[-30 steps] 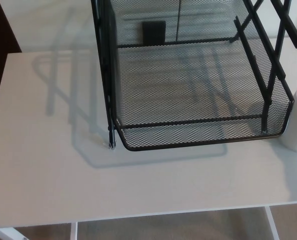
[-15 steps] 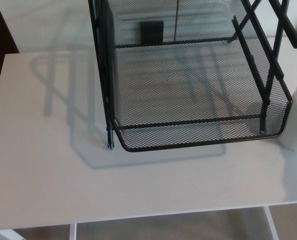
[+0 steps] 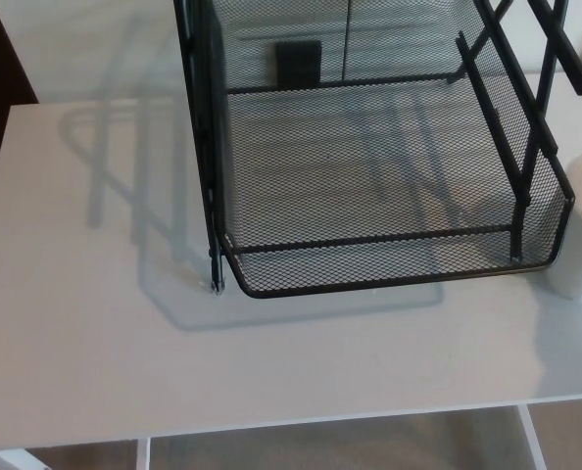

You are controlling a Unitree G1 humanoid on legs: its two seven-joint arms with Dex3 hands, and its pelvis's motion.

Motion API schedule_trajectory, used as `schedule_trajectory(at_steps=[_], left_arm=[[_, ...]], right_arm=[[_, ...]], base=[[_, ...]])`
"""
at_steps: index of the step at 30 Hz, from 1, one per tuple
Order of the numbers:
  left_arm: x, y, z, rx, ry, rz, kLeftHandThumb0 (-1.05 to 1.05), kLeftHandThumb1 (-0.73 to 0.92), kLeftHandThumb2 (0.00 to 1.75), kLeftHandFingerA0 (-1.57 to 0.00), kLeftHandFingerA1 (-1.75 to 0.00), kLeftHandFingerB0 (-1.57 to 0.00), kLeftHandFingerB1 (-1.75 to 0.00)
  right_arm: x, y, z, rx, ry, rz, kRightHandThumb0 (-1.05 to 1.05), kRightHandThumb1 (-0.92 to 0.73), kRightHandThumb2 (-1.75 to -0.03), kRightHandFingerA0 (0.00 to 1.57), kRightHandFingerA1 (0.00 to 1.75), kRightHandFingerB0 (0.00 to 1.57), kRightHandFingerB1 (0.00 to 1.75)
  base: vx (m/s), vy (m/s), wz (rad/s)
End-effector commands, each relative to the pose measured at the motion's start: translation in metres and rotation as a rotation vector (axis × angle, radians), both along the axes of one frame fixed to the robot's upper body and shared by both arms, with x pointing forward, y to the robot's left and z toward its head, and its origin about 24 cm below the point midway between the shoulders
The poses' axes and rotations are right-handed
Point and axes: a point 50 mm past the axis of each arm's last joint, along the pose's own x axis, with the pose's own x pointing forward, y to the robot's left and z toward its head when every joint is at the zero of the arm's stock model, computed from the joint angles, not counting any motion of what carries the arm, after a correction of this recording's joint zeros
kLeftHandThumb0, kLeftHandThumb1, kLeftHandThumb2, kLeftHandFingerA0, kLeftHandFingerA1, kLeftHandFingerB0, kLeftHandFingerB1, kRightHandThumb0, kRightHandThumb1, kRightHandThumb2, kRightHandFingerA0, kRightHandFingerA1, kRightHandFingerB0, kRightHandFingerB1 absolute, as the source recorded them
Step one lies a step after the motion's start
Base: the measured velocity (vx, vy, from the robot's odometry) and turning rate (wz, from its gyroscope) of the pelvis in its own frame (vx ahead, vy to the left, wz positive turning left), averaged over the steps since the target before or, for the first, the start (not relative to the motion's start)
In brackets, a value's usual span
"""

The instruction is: The robot walks towards a desk on which a file tray is kept in the middle and a toilet paper roll is kept on its right. The robot uses its right hand to hook on finger in the gap of the roll and grabs it, lifts it and places it on the tray.

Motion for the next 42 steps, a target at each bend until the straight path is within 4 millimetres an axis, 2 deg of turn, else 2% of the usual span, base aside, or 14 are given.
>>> schedule_trajectory(at_steps=[1, 6, 15, 24, 25, 30, 31, 32, 36, 37, 38, 39, 41, 42], left_arm=[[0.000, 0.006, 0.006, 0.059, -0.021, -0.001, -1.05, 0.76, 1.29, -0.13, -0.82, -0.07, -0.71], [0.000, 0.006, 0.007, 0.048, -0.027, -0.007, -1.05, 0.74, 1.28, -0.16, -0.84, -0.06, -0.75], [-0.003, 0.006, 0.006, 0.043, -0.024, -0.003, -1.05, 0.75, 1.29, -0.07, -0.79, -0.09, -0.69], [-0.001, 0.006, 0.008, 0.047, -0.019, -0.002, -1.05, 0.76, 1.29, -0.16, -0.83, -0.08, -0.76], [-0.002, 0.006, 0.008, 0.050, -0.017, -0.005, -1.05, 0.76, 1.28, -0.10, -0.79, -0.09, -0.74], [0.000, 0.006, 0.008, 0.051, -0.020, -0.007, -1.05, 0.75, 1.28, -0.18, -0.83, -0.11, -0.77], [0.000, 0.006, 0.008, 0.052, -0.019, -0.015, -1.05, 0.74, 1.28, -0.24, -0.86, -0.15, -0.79], [0.000, 0.006, 0.008, 0.054, -0.015, -0.018, -1.05, 0.92, 0.79, -0.10, -1.08, 0.00, -1.03], [0.001, 0.007, 0.007, 0.059, -0.008, -0.004, -1.05, 0.92, 0.78, -0.11, -1.09, 0.00, -1.06], [0.001, 0.007, 0.007, 0.059, -0.006, -0.005, -1.05, 0.92, 0.78, -0.10, -1.07, 0.00, -1.05], [0.001, 0.008, 0.008, 0.060, -0.007, -0.006, -1.05, 0.92, 0.78, -0.10, -1.08, 0.00, -1.05], [0.001, 0.008, 0.008, 0.065, -0.010, -0.025, -1.05, 0.92, 0.81, -0.15, -0.98, 0.00, -0.90], [0.001, 0.008, 0.008, 0.067, -0.010, -0.034, -1.05, 0.92, 0.81, -0.15, -0.98, 0.00, -0.90], [0.000, 0.008, 0.008, 0.060, -0.009, -0.019, -1.05, 0.92, 0.79, -0.07, -1.13, 0.00, -1.02]], right_arm=[[0.001, -0.001, 0.004, 0.006, -0.007, -0.002, -0.55, -0.61, -0.61, 0.22, 0.38, 0.10, 0.21], [-0.002, 0.000, 0.004, -0.006, -0.015, 0.037, -0.58, -0.63, -0.59, 0.24, 0.38, 0.09, 0.26], [-0.002, 0.007, 0.001, -0.026, 0.010, 0.039, -0.57, -0.61, -0.61, 0.23, 0.37, 0.10, 0.21], [-0.004, 0.008, 0.005, -0.055, 0.010, 0.074, -0.62, -0.63, -0.59, 0.23, 0.37, 0.07, 0.26], [-0.003, 0.010, 0.004, -0.038, 0.006, 0.077, -0.61, -0.62, -0.58, 0.23, 0.38, 0.08, 0.26], [-0.002, 0.014, 0.006, -0.036, -0.007, 0.091, -0.59, -0.61, -0.58, 0.26, 0.40, 0.09, 0.26], [-0.002, 0.016, 0.006, -0.034, -0.007, 0.100, -0.63, -0.46, -0.81, 0.20, 0.50, 0.06, 0.32], [-0.002, 0.017, 0.005, -0.036, -0.004, 0.101, -0.64, -0.46, -0.81, 0.20, 0.50, 0.06, 0.31], [-0.002, 0.018, 0.002, -0.044, 0.008, 0.108, -0.66, -0.47, -0.82, 0.20, 0.50, 0.06, 0.32], [-0.002, 0.018, 0.001, -0.045, 0.017, 0.105, -0.60, -0.61, -0.62, 0.25, 0.41, 0.11, 0.22], [-0.002, 0.018, 0.000, -0.050, 0.030, 0.103, -0.59, -0.62, -0.62, 0.26, 0.41, 0.11, 0.21], [-0.003, 0.017, -0.002, -0.058, 0.038, 0.107, -0.57, -0.62, -0.58, 0.27, 0.39, 0.08, 0.26], [-0.003, 0.017, -0.003, -0.062, 0.041, 0.108, -0.57, -0.62, -0.58, 0.27, 0.39, 0.08, 0.26], [-0.003, 0.015, -0.005, -0.063, 0.055, 0.106, -0.57, -0.62, -0.58, 0.27, 0.39, 0.08, 0.27]], base=[[0.00, 0.000, 0.00], [0.00, 0.000, 0.00], [0.00, 0.000, 0.00], [0.00, 0.000, 0.00], [0.00, 0.000, 0.00], [0.00, 0.000, 0.00], [0.00, 0.000, 0.00], [0.00, 0.000, 0.00], [0.00, 0.000, 0.00], [0.00, 0.000, 0.00], [0.00, 0.000, 0.00], [0.00, 0.000, 0.00], [0.00, 0.000, 0.00], [0.00, 0.000, 0.00]])
